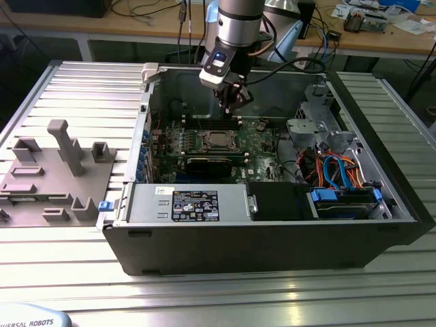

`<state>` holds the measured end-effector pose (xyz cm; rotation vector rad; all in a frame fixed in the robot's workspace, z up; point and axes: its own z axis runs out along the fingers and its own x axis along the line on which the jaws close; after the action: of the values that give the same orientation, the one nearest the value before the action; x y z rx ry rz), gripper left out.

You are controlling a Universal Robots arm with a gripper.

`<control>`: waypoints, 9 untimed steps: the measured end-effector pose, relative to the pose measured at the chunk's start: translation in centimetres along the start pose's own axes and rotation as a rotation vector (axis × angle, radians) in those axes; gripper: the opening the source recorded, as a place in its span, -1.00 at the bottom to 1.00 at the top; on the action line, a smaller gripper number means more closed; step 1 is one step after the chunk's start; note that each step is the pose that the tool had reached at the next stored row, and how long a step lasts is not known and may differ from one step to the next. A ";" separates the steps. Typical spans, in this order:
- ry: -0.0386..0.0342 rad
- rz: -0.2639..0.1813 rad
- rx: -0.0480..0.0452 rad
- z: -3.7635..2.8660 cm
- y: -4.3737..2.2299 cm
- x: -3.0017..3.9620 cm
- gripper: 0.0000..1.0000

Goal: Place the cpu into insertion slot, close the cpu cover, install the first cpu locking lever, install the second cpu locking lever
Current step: 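Install the first cpu locking lever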

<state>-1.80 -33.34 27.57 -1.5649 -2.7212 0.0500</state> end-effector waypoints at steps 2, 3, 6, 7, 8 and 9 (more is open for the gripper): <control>-0.0005 -0.016 -0.0002 0.00 0.00 0.00 -0.79; -0.0008 -0.028 -0.0004 0.00 0.00 0.00 -0.79; -0.0011 -0.038 -0.0005 0.00 0.00 0.00 -0.79; -0.0011 -0.040 -0.0005 0.00 0.00 0.00 -0.79; -0.0012 -0.041 -0.0005 0.00 0.00 0.00 -0.79; -0.0013 -0.043 -0.0005 0.00 0.00 0.00 -0.79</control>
<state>-1.80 -33.35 27.57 -1.5065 -2.7547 0.0502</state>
